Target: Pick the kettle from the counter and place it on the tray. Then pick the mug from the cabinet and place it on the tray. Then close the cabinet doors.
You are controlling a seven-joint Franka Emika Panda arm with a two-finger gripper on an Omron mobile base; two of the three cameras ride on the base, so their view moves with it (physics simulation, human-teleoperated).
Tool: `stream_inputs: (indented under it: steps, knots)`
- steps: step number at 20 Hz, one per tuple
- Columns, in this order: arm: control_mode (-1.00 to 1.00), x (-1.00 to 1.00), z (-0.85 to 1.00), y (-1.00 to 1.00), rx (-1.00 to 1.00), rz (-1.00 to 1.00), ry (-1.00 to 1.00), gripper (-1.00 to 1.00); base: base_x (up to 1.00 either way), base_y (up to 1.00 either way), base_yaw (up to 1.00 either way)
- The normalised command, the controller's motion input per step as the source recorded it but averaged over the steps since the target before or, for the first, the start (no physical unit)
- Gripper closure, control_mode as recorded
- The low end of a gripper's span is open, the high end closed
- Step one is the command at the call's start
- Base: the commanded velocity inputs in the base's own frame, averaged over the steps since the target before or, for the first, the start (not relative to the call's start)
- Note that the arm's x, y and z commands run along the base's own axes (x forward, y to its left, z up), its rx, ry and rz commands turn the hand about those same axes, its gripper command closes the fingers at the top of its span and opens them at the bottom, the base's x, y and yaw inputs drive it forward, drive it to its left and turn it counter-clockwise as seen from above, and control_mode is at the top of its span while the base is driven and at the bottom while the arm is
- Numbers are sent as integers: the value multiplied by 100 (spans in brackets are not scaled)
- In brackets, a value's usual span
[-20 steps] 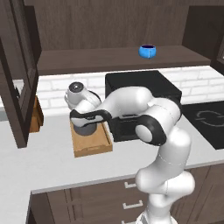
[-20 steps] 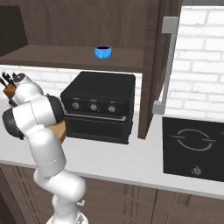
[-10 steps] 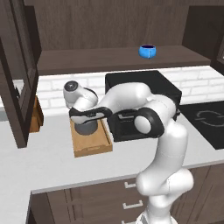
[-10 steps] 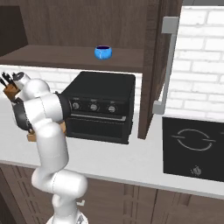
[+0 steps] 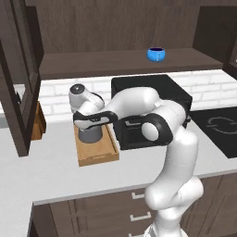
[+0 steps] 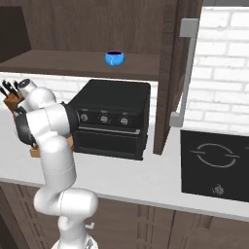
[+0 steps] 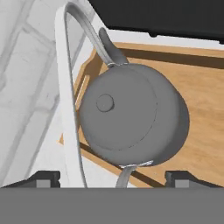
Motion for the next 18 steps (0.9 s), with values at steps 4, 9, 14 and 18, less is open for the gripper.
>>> stream_inputs:
  steps: [4, 9, 14, 18]
  knots:
    - [-100, 0, -1, -13, 4, 0, 0, -100, 0, 0, 0]
    - [-100, -1, 9, 0, 0, 0, -9, -100, 0, 0, 0]
    - [-100, -7, 33, 0, 0, 0, -9, -100, 0, 0, 0]
    - [-100, -29, 51, 0, 0, 0, -1, -100, 0, 0, 0]
